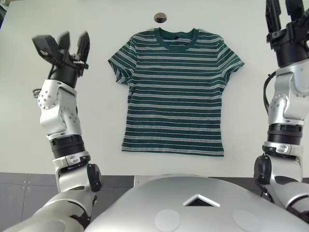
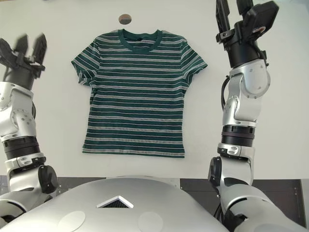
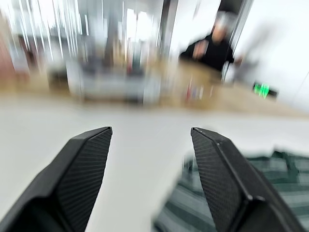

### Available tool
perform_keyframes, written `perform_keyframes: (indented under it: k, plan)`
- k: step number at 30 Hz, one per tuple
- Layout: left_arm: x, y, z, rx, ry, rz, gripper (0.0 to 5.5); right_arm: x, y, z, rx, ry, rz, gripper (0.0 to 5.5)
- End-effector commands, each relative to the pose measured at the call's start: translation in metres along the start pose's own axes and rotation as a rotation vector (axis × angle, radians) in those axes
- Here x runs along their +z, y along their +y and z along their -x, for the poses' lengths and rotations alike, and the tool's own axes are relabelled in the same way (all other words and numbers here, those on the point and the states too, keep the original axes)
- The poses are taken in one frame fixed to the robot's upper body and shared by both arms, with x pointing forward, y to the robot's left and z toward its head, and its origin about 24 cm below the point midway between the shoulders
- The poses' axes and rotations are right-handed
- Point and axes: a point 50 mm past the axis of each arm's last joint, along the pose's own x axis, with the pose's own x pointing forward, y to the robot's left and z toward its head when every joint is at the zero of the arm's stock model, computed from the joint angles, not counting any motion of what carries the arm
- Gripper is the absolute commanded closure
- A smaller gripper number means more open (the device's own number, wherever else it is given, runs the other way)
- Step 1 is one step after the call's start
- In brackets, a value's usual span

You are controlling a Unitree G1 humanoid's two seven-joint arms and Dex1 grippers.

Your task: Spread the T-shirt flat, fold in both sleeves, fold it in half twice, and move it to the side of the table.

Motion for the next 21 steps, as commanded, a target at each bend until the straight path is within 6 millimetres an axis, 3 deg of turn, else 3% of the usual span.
perform_keyframes:
  k: [1, 9, 21]
  plan:
    - [0.011, -0.018, 0.005, -0.020, -0.156, -0.100, 2.45, -0.005, 0.005, 0.002, 0.002, 0.010, -0.007, 3.59]
    - [-0.002, -0.011, 0.014, 0.036, -0.196, -0.130, 2.45, -0.016, 0.018, -0.001, 0.026, 0.024, -0.061, 3.59]
    - [-0.017, -0.021, 0.005, 0.052, -0.229, -0.058, 2.45, -0.011, 0.006, -0.005, -0.020, -0.025, -0.058, 3.59]
